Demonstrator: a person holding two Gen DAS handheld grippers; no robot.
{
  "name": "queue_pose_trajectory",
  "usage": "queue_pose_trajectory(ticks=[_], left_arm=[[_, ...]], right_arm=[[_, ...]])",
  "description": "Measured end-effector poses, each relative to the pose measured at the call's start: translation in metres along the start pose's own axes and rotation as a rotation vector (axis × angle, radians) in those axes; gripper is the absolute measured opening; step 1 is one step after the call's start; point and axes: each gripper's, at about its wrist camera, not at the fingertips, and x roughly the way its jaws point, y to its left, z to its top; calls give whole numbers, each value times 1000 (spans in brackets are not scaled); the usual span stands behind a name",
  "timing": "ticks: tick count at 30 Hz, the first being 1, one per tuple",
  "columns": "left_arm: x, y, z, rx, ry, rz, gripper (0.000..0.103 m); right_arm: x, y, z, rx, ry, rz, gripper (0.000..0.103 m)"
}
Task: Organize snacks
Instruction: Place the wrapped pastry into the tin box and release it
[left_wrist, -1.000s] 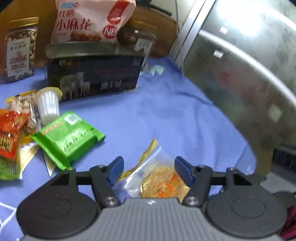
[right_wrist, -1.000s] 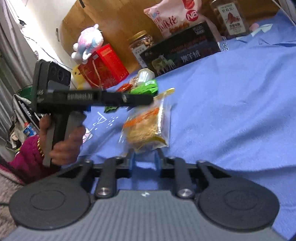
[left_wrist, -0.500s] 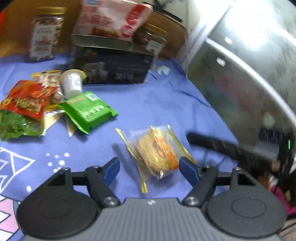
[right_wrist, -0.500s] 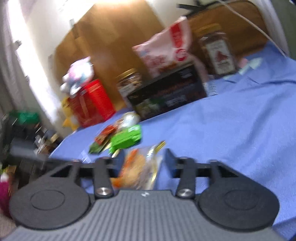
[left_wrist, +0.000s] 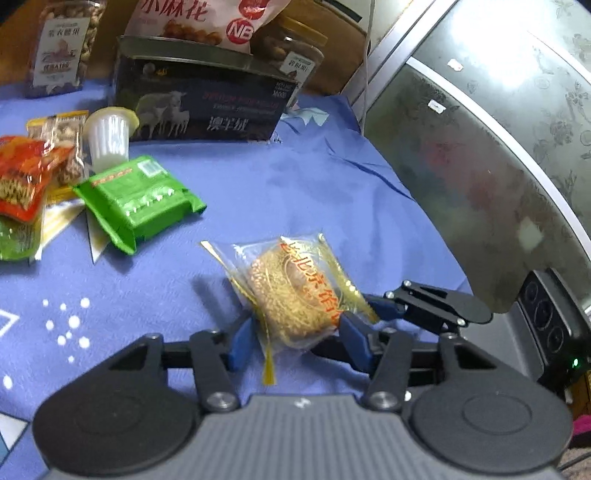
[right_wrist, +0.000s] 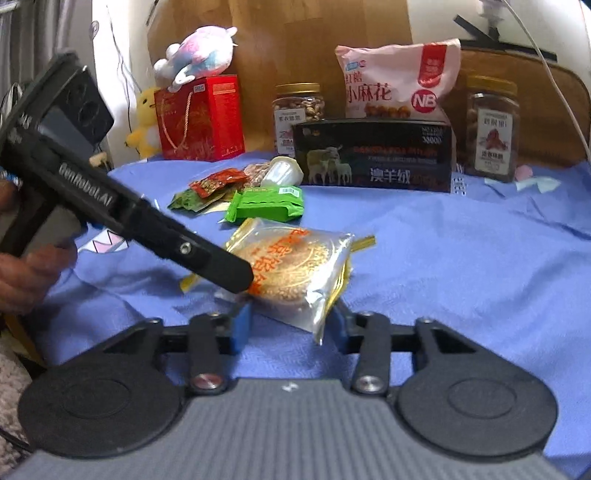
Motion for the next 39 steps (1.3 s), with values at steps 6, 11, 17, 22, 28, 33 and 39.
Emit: queue_pose_trajectory(ticks=[6,11,17,22,28,33,39], left_arm=[[-11,-10,21,62,-47,20,50],[-13,-18,62,133,-91,80,51],[-11,-13,127,158,-198,129,52],[3,11,169,115,-248,173,53],[20,48,191,32,-251,222,53],[31,71,194,-16,-253,267,55],[29,73,192,8,-268,311,71]], right_arm=[[-2,2,15,-26,-60,-21,39],[15,-8,42,-75,-124,-73,39],[43,-35,94,-119,-201,-124,39],[76,-63,127,-60,-204,-111,39],[121,-72,138,-36,-170,-124,38],[144,-74,140,-6,-164,-151,47],[143,-71,138,0,-187,-178,56]])
